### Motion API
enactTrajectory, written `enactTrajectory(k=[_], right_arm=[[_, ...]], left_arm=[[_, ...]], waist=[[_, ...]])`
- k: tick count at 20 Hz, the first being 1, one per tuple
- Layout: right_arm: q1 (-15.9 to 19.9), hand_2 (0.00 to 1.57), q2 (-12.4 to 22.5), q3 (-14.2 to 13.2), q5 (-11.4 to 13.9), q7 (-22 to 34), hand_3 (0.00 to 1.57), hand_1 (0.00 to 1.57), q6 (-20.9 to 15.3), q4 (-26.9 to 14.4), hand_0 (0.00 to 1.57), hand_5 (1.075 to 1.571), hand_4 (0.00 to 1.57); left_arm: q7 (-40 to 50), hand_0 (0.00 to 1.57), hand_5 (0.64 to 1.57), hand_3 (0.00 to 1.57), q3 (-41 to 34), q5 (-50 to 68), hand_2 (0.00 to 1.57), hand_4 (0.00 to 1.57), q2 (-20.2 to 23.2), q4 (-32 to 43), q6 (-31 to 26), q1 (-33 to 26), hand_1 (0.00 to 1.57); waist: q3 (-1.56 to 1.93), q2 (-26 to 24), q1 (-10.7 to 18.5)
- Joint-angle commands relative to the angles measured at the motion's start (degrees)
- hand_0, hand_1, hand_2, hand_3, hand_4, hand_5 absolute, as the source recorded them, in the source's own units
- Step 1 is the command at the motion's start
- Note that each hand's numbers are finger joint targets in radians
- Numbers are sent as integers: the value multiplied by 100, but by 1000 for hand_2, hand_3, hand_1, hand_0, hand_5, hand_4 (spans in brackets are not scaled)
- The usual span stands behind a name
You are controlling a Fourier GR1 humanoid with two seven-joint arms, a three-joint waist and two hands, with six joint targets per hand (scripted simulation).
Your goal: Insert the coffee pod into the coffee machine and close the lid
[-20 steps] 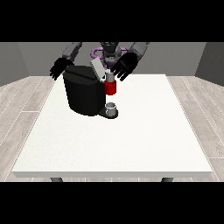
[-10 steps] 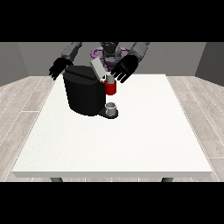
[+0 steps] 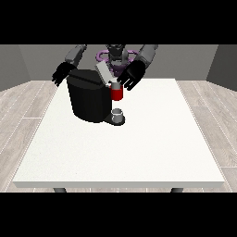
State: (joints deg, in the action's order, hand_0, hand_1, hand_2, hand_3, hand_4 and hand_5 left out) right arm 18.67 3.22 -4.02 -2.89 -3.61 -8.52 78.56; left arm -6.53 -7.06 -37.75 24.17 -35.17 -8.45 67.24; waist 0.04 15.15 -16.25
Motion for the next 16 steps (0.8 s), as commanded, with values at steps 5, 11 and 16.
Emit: enactTrajectory(k=[5,11,16], right_arm=[[-305,0,-104,214,76,30,0,0,14,260,0,1571,397],[-23,0,-168,104,125,-77,0,0,-217,123,0,1571,438],[18,0,-172,196,77,171,0,0,-128,244,0,1571,458]], left_arm=[[-244,1161,1571,1058,-54,-33,1195,457,115,185,4,-211,1161],[-182,1085,1571,956,82,-234,1132,403,102,51,93,-27,1085],[-211,1050,1571,962,-13,-217,1119,364,237,103,38,50,1050]], waist=[[-5,70,-154],[-4,92,7],[-5,53,-49]])
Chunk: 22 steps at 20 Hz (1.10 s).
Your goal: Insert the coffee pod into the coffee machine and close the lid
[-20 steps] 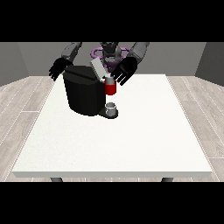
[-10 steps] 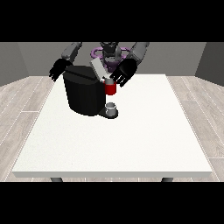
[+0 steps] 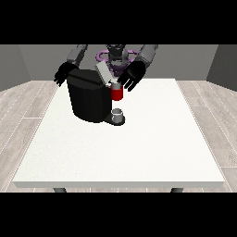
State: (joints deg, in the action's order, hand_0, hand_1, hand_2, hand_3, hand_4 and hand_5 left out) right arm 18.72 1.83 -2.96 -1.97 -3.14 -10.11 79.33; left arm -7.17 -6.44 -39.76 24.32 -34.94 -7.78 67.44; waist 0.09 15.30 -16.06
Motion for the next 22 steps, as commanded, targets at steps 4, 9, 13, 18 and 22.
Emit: enactTrajectory(k=[4,9,13,18,22], right_arm=[[-238,0,150,-47,-63,-171,0,0,232,-101,0,1571,465],[-124,0,-86,39,102,-373,0,0,-89,-77,0,1571,435],[-129,0,-113,110,145,-109,0,0,-146,-59,0,1571,348],[-91,0,80,-161,-61,-289,0,0,32,-254,0,1571,378],[-253,0,56,-118,-75,-254,0,0,86,-332,0,1571,363]], left_arm=[[-89,1018,1571,904,53,-80,1086,369,-150,-5,128,-239,1018],[-234,0,1571,0,283,-363,0,0,293,82,-356,22,0],[-154,0,1571,0,365,-488,0,0,80,41,-172,-107,0],[-329,0,1571,0,226,-344,0,0,289,-14,-581,-29,0],[-174,0,1571,0,273,-397,0,0,10,-87,-464,-214,0]], waist=[[-8,-79,9],[-7,101,-46],[-8,-95,-22],[-6,-127,143],[-7,-370,225]])
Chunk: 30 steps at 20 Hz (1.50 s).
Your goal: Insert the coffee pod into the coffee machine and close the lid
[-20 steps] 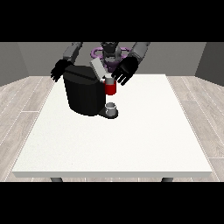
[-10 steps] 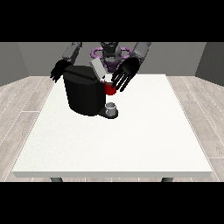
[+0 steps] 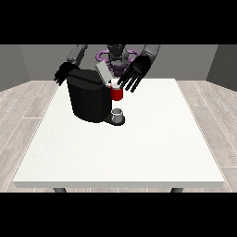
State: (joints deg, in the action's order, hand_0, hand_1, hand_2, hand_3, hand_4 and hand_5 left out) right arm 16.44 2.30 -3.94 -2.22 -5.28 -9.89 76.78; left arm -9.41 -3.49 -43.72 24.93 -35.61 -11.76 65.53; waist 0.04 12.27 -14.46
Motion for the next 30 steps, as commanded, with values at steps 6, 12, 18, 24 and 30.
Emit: enactTrajectory(k=[6,12,18,24,30], right_arm=[[-234,0,146,-281,-326,121,0,0,190,-149,0,1571,387],[-729,0,-8,-259,-211,21,0,0,-76,-144,0,1571,370],[-1211,0,457,-200,-160,-19,0,0,413,43,0,1571,357],[-916,0,598,8,-226,555,0,0,666,534,0,1571,257],[-568,0,719,32,-263,765,0,0,824,741,0,1571,0]], left_arm=[[-13,0,1571,0,-116,194,0,0,-196,-147,-278,-418,0],[47,0,1571,0,-1002,1252,0,0,-778,-173,-200,-898,0],[-582,0,1571,0,-1615,2129,0,0,-1386,-241,-81,-1977,0],[-492,0,1571,0,-1847,2635,0,142,-1822,-207,-336,-2688,0],[-370,0,1571,0,-1763,2878,0,0,-1975,-624,-437,-3072,0]], waist=[[-3,-659,370],[-11,-1362,732],[-10,-1956,1072],[-11,-2663,1449],[-4,-2580,1803]])
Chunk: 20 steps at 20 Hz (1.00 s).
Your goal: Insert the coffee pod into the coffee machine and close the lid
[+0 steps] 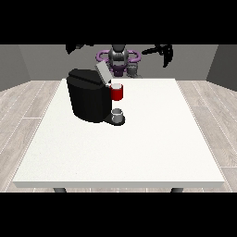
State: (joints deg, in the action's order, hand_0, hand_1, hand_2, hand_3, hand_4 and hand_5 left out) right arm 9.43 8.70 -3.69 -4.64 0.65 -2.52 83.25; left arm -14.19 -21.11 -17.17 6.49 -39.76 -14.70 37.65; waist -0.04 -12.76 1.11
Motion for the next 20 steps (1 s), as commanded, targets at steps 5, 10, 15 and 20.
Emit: enactTrajectory(k=[5,10,15,20], right_arm=[[241,0,-3,210,270,5,0,0,65,-238,0,1571,0],[556,0,242,266,223,339,0,0,463,60,0,1571,215],[741,0,145,39,213,-203,0,0,456,-616,0,1571,0],[917,0,81,9,103,60,0,0,546,-709,0,1571,0]], left_arm=[[82,0,1571,0,292,591,0,57,-622,-560,-162,-621,0],[107,0,1571,0,419,668,0,0,-638,-1255,5,-1132,0],[317,0,1571,0,780,1076,0,112,-643,-2019,-213,-1454,0],[892,0,1571,0,557,1481,0,0,-413,-2597,-542,-1832,0]], waist=[[6,-167,752],[4,101,549],[6,452,874],[5,532,788]])
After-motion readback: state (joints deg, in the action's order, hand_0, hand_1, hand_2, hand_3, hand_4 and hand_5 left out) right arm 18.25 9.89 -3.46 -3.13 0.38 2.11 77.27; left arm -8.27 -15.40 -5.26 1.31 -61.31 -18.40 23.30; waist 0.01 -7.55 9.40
